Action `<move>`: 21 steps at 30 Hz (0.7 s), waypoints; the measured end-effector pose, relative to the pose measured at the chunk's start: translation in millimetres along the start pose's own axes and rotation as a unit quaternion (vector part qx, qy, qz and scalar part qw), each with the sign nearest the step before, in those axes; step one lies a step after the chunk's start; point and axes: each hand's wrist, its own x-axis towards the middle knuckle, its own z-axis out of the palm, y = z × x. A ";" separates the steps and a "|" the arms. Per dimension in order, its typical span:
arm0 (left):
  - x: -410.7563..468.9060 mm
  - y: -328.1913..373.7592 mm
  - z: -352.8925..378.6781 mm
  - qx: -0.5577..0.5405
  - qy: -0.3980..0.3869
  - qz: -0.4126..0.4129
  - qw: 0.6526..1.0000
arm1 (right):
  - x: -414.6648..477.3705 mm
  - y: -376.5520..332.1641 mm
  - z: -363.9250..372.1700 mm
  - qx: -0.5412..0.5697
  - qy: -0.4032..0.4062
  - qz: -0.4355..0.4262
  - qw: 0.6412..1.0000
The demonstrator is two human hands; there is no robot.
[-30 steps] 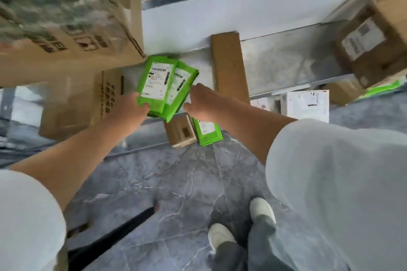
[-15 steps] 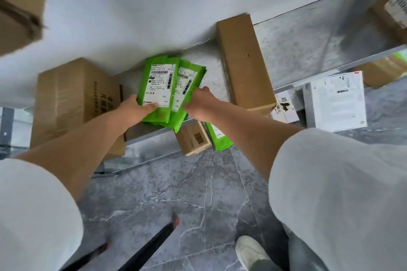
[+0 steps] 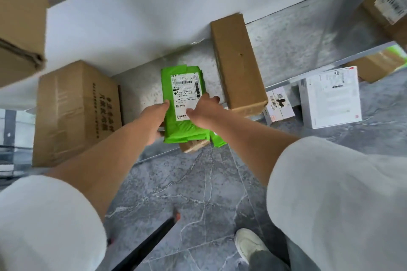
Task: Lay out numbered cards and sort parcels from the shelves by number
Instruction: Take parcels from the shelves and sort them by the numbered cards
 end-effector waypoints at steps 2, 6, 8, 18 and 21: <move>-11.9 -8.3 3.8 -0.024 0.011 0.025 0.999 | -7.3 6.6 3.8 0.037 -0.023 0.008 0.999; -40.0 -23.2 -0.3 -0.081 0.025 0.051 0.995 | -27.6 15.4 13.9 0.118 -0.054 0.005 0.991; -60.3 -28.1 -2.5 -0.085 0.040 0.061 0.994 | -40.4 19.2 14.3 0.174 -0.064 0.004 0.983; -131.3 -18.9 2.1 -0.149 0.082 0.116 0.979 | -112.3 10.0 -33.1 0.289 0.001 -0.040 0.957; -148.3 -16.8 17.4 -0.163 0.099 0.153 0.970 | -125.7 16.1 -44.7 0.282 0.057 -0.055 0.956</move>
